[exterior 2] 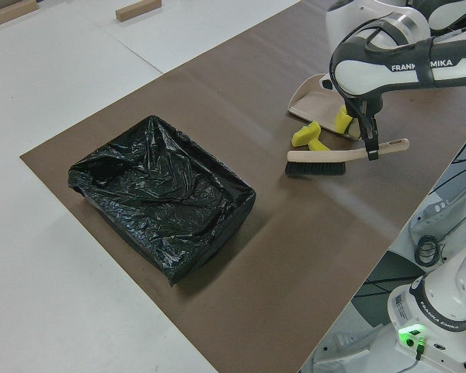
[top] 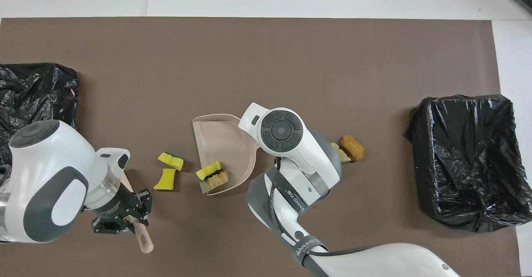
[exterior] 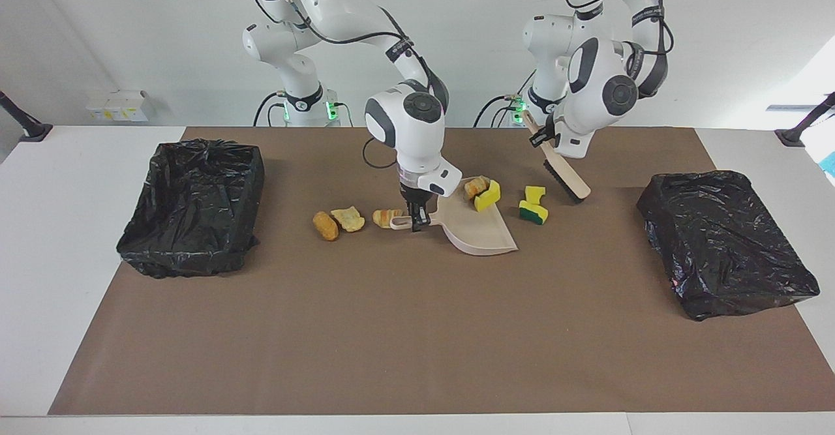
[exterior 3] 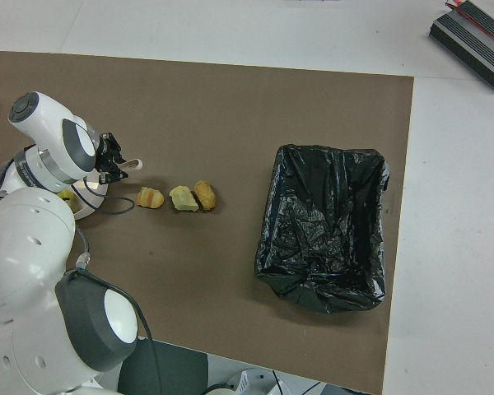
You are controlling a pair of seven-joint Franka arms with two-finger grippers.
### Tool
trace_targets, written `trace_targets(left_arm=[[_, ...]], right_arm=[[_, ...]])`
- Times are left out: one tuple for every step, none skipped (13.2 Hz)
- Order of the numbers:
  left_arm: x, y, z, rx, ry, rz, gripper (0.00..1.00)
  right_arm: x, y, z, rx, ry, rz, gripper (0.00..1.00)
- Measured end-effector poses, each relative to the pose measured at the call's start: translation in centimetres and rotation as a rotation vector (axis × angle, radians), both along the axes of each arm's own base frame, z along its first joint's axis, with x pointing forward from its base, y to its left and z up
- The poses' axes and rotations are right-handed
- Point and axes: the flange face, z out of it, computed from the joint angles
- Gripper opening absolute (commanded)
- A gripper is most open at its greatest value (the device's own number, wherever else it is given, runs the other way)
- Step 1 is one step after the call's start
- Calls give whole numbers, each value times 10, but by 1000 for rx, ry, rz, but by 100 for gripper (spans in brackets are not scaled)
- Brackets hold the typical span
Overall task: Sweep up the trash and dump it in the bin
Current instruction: 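Sweep the remaining yellow pieces into the dustpan with the left gripper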
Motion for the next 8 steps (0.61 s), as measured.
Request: trace_targets(left_arm=[[-6,-13,-5,0,-22,-31,0],[-10,-25,-7,-3,-45,-58,0],[-9,-33,-5,-17,-73,-89,0],[-7,-37,-4,-45,-108,-136,0],[-2,-40,-2,-84,-147,-198,0],[2,-40,-1,-123,-178,-267,0],[7,-39,1,-155,-199,-325,0],[12,-40,4,-180,-213,-371,0]], right_arm=[[0,0,-1,-4,-1,3,0],[-1,0,-1,-6,-1,6,0],[-1,0,-1,-8,-2,7,0],[-1,0,-1,-8,-2,7,0],[-1,0,-1,-8,-2,5,0],[-1,0,-1,-7,-2,-5,0],[-2,1,-1,-7,-2,-21,0],[-5,3,-1,-9,0,-42,0]])
